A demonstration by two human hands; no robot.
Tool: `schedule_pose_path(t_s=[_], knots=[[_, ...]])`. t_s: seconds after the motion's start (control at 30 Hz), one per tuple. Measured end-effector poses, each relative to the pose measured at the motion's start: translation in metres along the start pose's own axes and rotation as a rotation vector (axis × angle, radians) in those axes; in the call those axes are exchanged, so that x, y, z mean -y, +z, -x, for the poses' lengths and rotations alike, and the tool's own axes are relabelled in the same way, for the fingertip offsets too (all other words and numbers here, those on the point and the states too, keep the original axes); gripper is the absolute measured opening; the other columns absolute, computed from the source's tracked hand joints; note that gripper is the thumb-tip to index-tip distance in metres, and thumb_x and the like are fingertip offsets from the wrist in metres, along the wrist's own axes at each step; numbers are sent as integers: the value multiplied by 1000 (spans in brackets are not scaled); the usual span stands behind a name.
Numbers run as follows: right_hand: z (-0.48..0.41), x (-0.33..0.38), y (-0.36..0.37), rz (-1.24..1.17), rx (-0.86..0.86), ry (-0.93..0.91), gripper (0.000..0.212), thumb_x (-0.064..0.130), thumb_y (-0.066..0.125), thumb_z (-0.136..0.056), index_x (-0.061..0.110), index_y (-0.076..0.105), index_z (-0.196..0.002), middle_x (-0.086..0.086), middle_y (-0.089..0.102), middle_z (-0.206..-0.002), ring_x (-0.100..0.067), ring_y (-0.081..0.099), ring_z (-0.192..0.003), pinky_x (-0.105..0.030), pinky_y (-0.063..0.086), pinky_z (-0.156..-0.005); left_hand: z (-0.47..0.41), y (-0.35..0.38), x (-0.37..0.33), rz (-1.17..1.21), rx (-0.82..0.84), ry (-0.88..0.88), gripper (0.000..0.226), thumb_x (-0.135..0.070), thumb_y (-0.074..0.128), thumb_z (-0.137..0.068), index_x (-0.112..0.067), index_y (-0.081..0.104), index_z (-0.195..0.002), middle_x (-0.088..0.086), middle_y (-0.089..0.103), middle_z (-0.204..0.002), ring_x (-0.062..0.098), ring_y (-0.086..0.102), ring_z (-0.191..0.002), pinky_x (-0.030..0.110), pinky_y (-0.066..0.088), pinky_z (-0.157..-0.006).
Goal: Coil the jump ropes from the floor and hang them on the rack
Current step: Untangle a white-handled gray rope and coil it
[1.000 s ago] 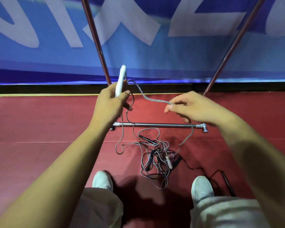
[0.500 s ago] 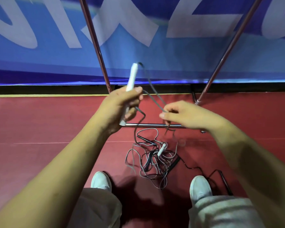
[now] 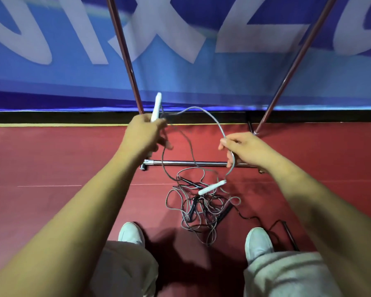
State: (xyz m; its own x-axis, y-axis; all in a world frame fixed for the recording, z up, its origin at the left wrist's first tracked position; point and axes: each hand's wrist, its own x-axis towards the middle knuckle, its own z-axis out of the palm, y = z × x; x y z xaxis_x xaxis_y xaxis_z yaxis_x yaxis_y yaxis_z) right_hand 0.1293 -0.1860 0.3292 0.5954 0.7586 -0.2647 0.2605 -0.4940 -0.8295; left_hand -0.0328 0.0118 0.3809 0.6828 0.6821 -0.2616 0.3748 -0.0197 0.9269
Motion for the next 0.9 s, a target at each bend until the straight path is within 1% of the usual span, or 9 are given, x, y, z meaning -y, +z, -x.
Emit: schedule_pose_path(t_s=[0.07,0.17,0.27,0.33,0.4,0.53,0.67,0.8,0.9], knots=[[8,14,5,-43,-21,-47,26,21,48,-102,8,66,-88,-1,43,-48,-20,49,-46,-29,43,-54,2,4,11,-230,-84,47,13,-19,51,-98,-10,60,-97,14,69,-62,13,54,-34,17,28,-33],[25,34,11,18,-9,-146,25,18,49,-102,11,68,-87,12,42,-40,-3,39,-38,-18,33,-49,7,14,18,-284,-34,184,15,-21,54,-97,-16,65,-105,10,73,-72,14,70,-53,24,44,-45],[39,46,17,206,27,-263,25,20,54,-100,11,73,-87,20,45,-40,-1,42,-44,-16,29,-49,25,24,12,-246,237,232,18,-20,56,-99,-14,65,-113,8,69,-65,7,56,-37,18,34,-37],[43,49,20,160,-11,-271,27,24,55,-99,14,73,-81,13,41,-40,-5,36,-42,-19,25,-47,40,31,13,-201,432,207,17,-18,54,-101,-8,64,-112,-3,63,-56,3,48,-32,16,27,-32],[48,50,20,43,-46,-262,30,25,55,-99,19,69,-73,9,40,-44,-5,33,-42,-22,29,-46,46,35,20,-174,507,173,19,-20,56,-100,-4,62,-107,-6,60,-53,5,44,-33,15,24,-33],[55,40,15,69,9,-250,23,26,65,-93,15,64,-73,-5,49,-58,-9,45,-54,-27,38,-56,49,30,21,114,382,165,22,-30,65,-88,-10,58,-84,7,41,-58,15,35,-39,25,17,-41],[54,13,14,152,81,-214,18,26,63,-94,15,65,-80,6,62,-72,-1,50,-66,-21,39,-68,58,24,10,278,345,212,24,-11,54,-97,-14,50,-74,0,36,-58,11,30,-37,16,17,-37],[56,-5,20,165,127,-172,12,21,62,-95,22,62,-83,6,59,-78,-5,48,-74,-25,38,-72,65,19,-7,387,294,215,23,-10,49,-99,-10,51,-76,-1,33,-55,11,27,-36,16,19,-36],[61,-6,22,199,74,-151,16,16,62,-95,23,60,-81,9,55,-73,-1,45,-67,-25,37,-71,72,18,-22,383,277,225,21,-10,49,-100,-6,53,-80,-2,38,-52,12,30,-35,15,21,-35]])
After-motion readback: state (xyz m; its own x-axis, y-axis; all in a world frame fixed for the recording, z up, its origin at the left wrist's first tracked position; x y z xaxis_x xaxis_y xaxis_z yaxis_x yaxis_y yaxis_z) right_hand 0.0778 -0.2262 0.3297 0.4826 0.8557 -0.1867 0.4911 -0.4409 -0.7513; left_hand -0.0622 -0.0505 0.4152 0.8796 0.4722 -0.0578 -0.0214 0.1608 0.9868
